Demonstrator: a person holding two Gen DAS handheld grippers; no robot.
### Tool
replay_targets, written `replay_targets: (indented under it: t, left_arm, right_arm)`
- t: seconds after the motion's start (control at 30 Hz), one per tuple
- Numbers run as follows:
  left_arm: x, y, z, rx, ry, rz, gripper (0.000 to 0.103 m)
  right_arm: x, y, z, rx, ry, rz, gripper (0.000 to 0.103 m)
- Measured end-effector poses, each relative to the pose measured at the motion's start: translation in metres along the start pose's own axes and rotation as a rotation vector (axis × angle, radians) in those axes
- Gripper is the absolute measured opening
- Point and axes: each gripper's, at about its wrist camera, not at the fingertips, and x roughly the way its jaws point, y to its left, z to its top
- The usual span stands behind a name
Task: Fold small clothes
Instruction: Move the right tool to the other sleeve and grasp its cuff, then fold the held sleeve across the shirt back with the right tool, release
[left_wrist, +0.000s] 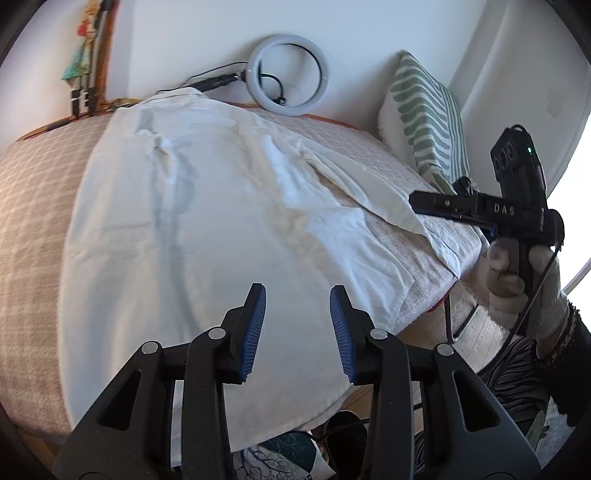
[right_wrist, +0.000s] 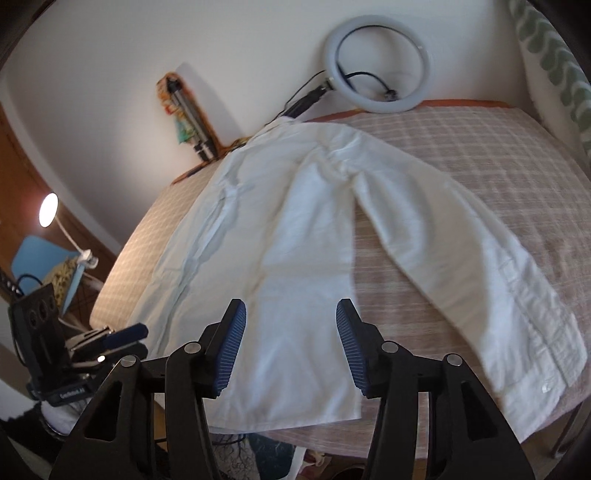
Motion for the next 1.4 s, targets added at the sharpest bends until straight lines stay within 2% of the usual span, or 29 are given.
replay_targets:
  t: [0.33,0.5,0.6,0.7,0.8,0.93,0.97,1.07,1.4]
  left_arm:
    - [0.062,-0.075,0.012,0.155,0.059,-0.096,0.036]
    - [0.099,-0.113,0.014,0.214,0.124,-0.183,0.036]
    - [0.112,-0.123,0.013,0.222,0.158,-0.205,0.036]
    - [0.123,-0.125,0.011,0.213,0.192,-0.227,0.036]
    - [0.128,-0.122,0.007,0.205,0.224,-0.229,0.036]
    - [0.115,-0.115,0.008,0.187,0.211,-0.233,0.036]
    - [0.111,-0.114,0.009,0.185,0.202,-0.228,0.036]
    - [0.095,-0.106,0.012,0.187,0.168,-0.207,0.036]
    - [0.052,-0.056,0.026,0.128,0.071,-0.143,0.036]
  right_arm:
    - [-0.032,-0.065,0.033,-0.005,-0.064,-0.131,0.05]
    - [-0.026,-0.1,0.045,0.002,-0.036,-0.198,0.05]
    - [-0.016,-0.13,0.051,0.049,-0.006,-0.217,0.05]
    - [-0.004,-0.157,0.058,0.098,0.006,-0.209,0.05]
    - [0.01,-0.174,0.063,0.142,0.035,-0.15,0.05]
    - [0.032,-0.18,0.066,0.139,0.085,-0.127,0.05]
    - [0.036,-0.18,0.066,0.142,0.098,-0.117,0.046]
    - [0.045,-0.178,0.068,0.161,0.126,-0.077,0.004]
    - [0.036,-0.123,0.09,0.131,0.055,-0.04,0.001]
